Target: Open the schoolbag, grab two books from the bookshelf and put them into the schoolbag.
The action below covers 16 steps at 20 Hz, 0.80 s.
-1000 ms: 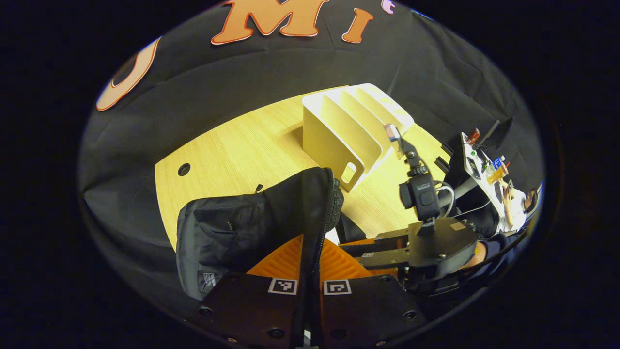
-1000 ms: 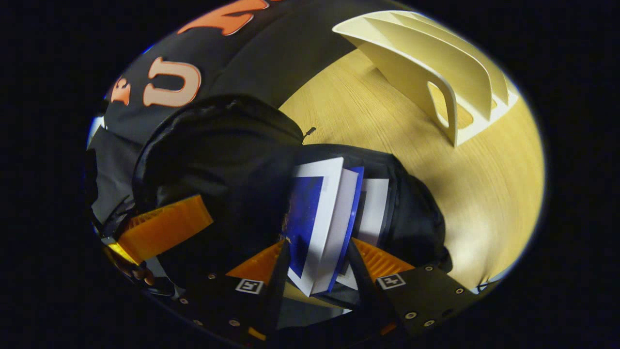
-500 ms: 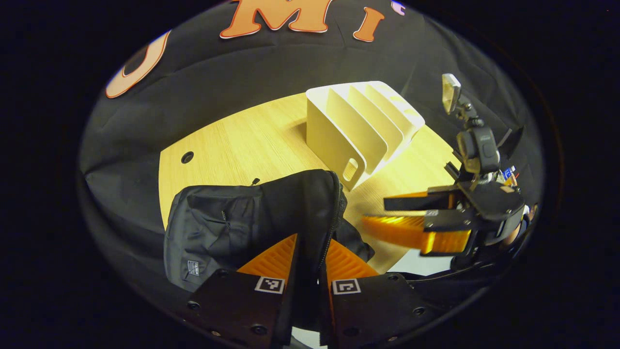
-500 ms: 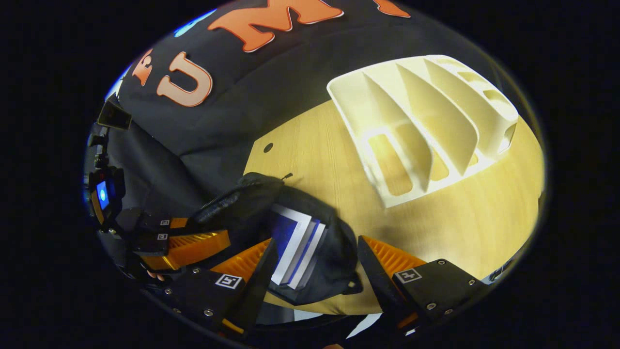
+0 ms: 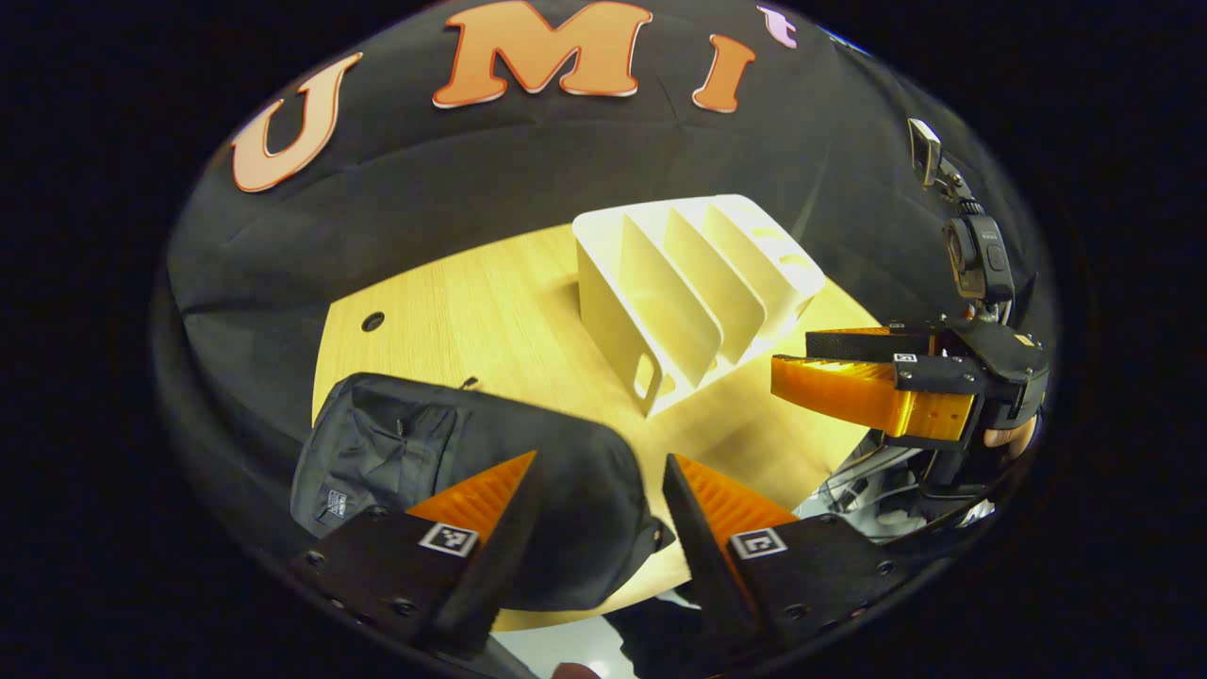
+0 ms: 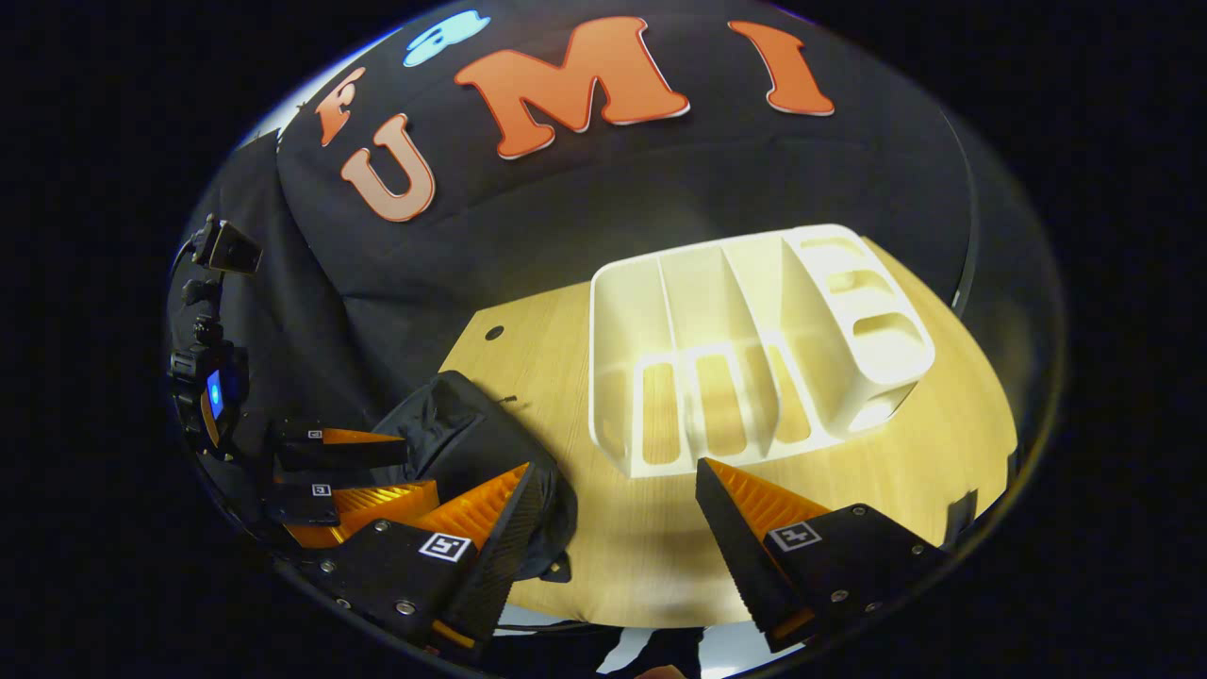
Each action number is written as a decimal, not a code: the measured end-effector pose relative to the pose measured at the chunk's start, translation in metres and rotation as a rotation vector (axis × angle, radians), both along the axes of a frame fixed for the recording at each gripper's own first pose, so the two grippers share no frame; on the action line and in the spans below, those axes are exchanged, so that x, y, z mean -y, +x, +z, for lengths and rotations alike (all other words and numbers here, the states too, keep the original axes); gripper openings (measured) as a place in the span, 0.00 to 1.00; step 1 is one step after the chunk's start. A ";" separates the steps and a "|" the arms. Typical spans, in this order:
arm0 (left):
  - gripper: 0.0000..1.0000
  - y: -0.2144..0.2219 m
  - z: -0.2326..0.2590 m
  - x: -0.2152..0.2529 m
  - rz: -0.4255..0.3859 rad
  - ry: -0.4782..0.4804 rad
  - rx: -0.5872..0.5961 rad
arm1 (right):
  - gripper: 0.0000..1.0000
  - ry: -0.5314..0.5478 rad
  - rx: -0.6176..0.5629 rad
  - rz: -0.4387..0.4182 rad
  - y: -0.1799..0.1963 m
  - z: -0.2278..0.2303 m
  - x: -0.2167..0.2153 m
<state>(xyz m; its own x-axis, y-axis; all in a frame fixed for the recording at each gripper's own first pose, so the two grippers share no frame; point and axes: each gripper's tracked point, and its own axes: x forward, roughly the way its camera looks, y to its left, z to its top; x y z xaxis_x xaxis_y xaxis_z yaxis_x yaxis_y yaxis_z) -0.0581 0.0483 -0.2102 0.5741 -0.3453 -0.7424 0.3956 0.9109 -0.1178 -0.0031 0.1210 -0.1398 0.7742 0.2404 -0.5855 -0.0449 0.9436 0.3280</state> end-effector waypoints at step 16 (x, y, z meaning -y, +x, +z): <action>0.98 0.047 0.154 0.044 0.351 -0.141 0.554 | 0.98 -0.163 0.432 -0.132 0.000 0.134 0.099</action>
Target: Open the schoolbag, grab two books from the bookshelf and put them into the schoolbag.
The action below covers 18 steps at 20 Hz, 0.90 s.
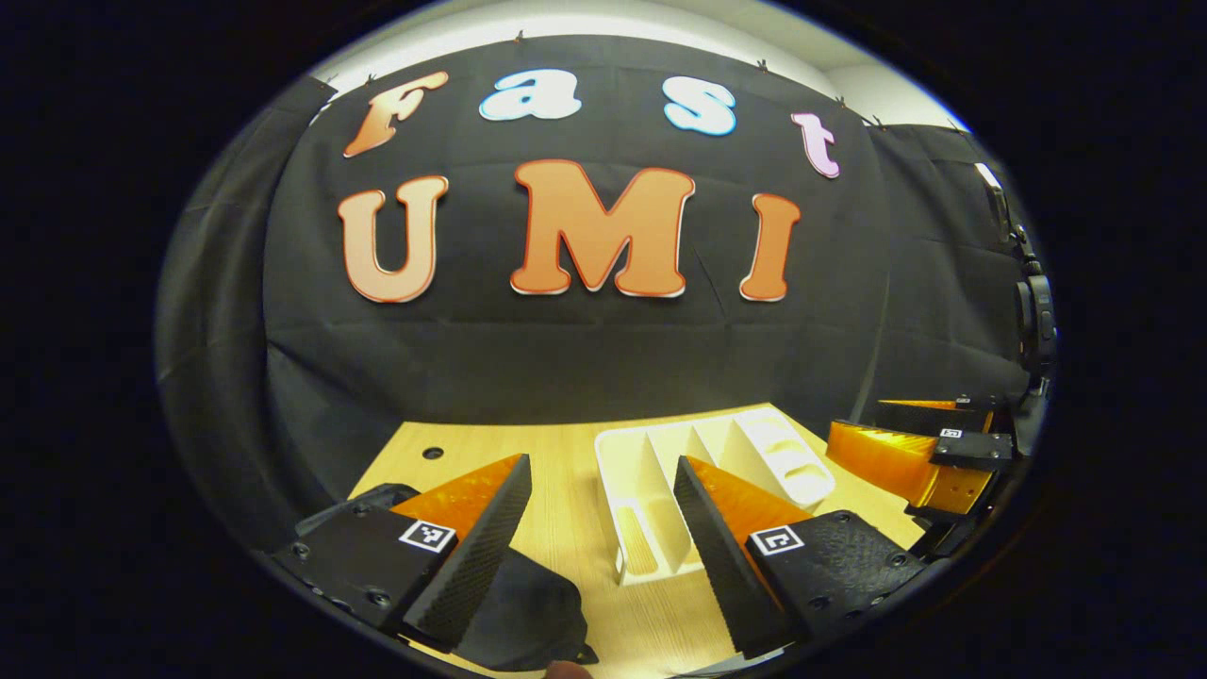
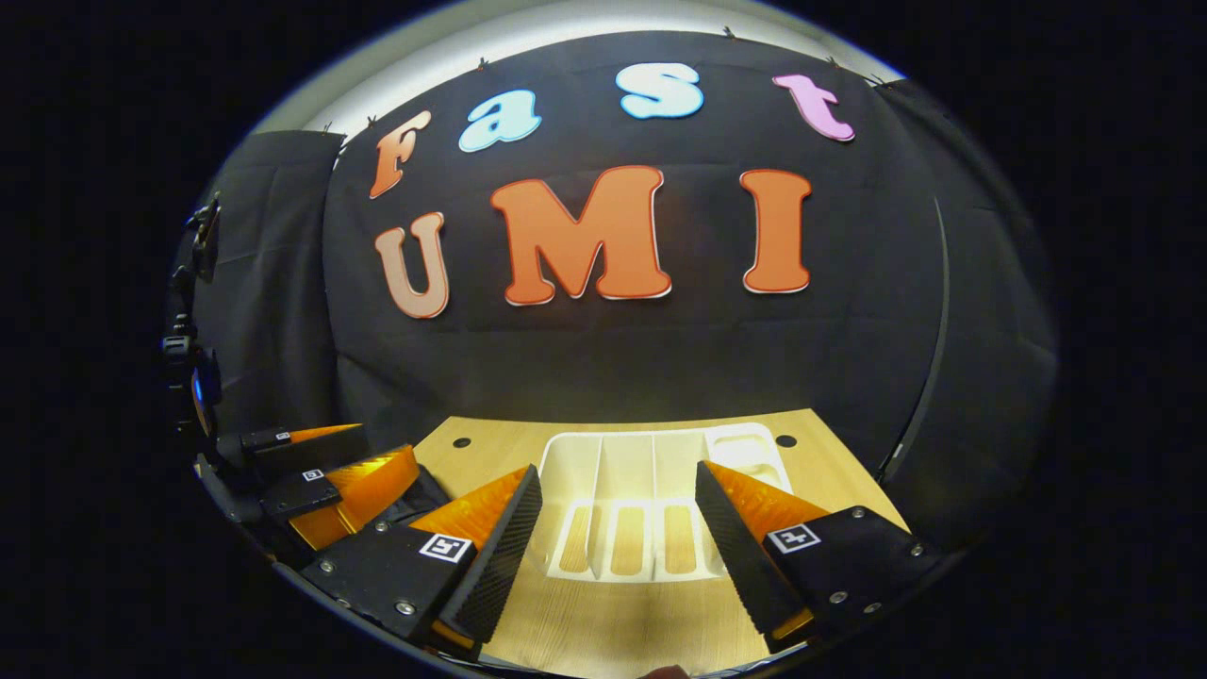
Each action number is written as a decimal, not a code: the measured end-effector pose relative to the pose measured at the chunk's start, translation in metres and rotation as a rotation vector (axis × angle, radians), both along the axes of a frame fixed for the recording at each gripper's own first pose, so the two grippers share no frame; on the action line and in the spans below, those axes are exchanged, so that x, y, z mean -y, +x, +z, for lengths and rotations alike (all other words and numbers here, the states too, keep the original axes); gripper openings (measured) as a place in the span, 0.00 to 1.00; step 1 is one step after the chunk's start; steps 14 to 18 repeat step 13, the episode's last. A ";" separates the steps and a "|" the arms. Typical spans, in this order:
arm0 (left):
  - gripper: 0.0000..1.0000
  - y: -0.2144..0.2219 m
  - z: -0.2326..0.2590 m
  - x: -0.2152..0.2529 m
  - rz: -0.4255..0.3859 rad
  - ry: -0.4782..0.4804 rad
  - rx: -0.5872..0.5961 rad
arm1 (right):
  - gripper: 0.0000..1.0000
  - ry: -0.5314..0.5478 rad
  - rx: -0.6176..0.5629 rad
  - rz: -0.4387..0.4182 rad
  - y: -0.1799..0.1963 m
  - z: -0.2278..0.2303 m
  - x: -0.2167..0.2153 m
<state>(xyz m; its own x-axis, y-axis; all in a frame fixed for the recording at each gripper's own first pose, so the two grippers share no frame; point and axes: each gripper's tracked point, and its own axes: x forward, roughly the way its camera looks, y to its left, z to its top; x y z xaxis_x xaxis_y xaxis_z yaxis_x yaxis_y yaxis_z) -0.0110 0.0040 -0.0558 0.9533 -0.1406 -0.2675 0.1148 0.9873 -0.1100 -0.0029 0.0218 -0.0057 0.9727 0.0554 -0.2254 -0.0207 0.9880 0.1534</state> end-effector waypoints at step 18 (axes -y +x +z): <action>0.98 0.009 0.016 -0.028 0.100 0.034 0.218 | 0.98 -0.077 0.138 -0.073 0.001 -0.011 -0.006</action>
